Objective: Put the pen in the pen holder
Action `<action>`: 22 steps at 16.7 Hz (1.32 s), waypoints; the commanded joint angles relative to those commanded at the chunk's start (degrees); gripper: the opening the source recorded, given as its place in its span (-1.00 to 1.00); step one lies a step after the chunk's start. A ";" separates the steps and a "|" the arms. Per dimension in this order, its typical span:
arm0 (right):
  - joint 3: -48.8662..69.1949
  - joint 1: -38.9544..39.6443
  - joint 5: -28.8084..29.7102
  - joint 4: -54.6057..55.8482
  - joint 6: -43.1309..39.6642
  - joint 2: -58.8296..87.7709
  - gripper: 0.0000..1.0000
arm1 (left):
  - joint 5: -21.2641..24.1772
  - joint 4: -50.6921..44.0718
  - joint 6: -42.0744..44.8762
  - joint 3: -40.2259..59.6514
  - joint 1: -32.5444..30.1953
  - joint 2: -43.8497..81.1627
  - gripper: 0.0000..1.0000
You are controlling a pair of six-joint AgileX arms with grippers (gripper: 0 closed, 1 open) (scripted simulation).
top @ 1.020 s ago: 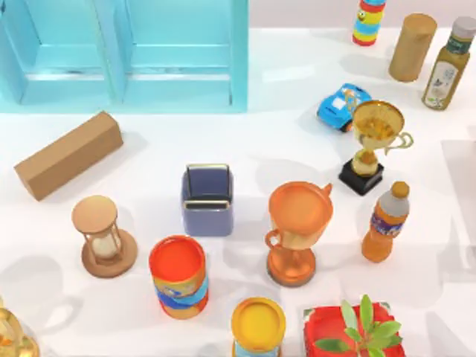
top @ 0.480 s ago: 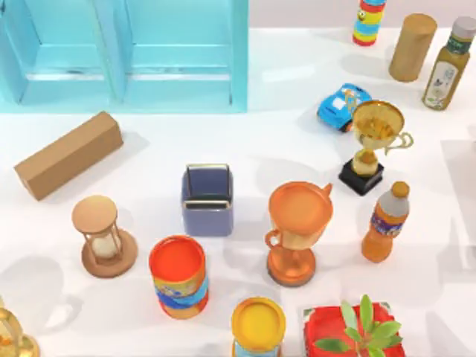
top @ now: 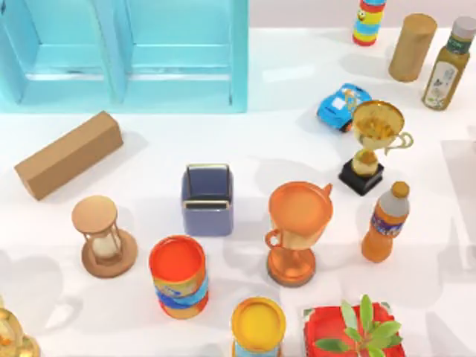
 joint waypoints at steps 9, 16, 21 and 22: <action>0.00 0.00 0.00 0.00 0.00 0.00 1.00 | -1.33 -1.00 0.98 -0.08 -0.34 -1.83 -1.00; 0.00 0.00 0.00 0.00 0.00 0.00 1.00 | -22.16 8.19 -3.21 0.54 -18.08 -0.60 -1.00; 0.00 0.00 0.00 0.00 0.00 0.00 1.00 | -45.96 15.82 -8.45 -0.93 -41.00 3.70 -1.00; 0.00 0.00 0.00 0.00 0.00 0.00 1.00 | -51.27 17.29 -9.75 -1.39 -46.25 4.91 -1.00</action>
